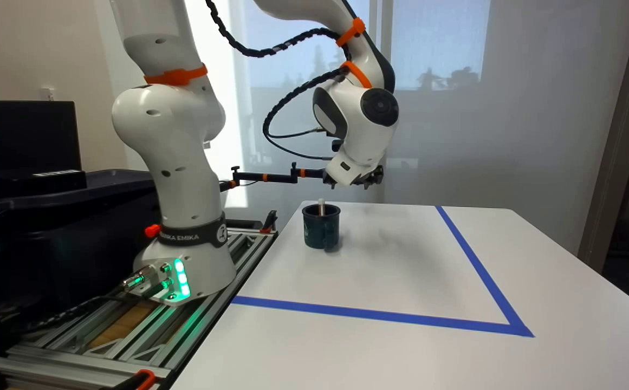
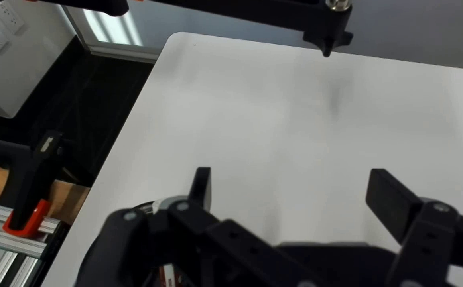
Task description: Take the marker out of the mug.
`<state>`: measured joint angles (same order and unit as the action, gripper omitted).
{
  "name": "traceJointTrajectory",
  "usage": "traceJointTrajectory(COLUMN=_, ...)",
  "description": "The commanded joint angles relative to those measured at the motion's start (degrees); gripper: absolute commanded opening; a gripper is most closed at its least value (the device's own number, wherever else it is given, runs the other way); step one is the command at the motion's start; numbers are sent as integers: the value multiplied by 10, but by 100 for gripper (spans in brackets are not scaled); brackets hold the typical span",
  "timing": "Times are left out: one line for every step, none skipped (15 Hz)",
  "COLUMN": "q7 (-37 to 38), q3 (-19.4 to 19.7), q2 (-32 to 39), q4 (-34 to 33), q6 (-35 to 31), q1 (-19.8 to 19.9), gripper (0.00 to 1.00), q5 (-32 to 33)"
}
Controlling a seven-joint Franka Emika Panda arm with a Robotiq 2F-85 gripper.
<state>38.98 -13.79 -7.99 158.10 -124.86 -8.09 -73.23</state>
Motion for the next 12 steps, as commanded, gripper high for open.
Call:
traceJointTrajectory(q7=35, q3=3, q2=5, q4=-1, q6=-5, q1=-6, gripper=100, q5=26)
traceJointTrajectory(q7=40, q3=4, q2=7, q4=-1, q6=-3, q1=-5, gripper=100, q5=32)
traceJointTrajectory(q7=50, q3=5, q2=9, q4=-1, q6=0, q1=-6, gripper=100, q5=44)
traceJointTrajectory(q7=58, q3=6, q2=10, q4=-1, q6=7, q1=-5, gripper=100, q5=58)
traceJointTrajectory(q7=69, q3=6, q2=11, q4=-1, q6=9, q1=-5, gripper=100, q5=75)
traceJointTrajectory(q7=75, q3=7, q2=13, q4=-1, q6=12, q1=-5, gripper=100, q5=86)
traceJointTrajectory(q7=85, q3=6, q2=15, q4=-1, q6=13, q1=-6, gripper=100, q5=101)
traceJointTrajectory(q7=87, q3=7, q2=18, q4=-1, q6=18, q1=-7, gripper=100, q5=110)
traceJointTrajectory(q7=92, q3=6, q2=20, q4=-1, q6=24, q1=-8, gripper=100, q5=121)
traceJointTrajectory(q7=95, q3=6, q2=22, q4=-1, q6=29, q1=-8, gripper=100, q5=131)
traceJointTrajectory(q7=97, q3=6, q2=23, q4=-1, q6=35, q1=-9, gripper=100, q5=142)
traceJointTrajectory(q7=97, q3=7, q2=24, q4=-1, q6=41, q1=-10, gripper=100, q5=151)
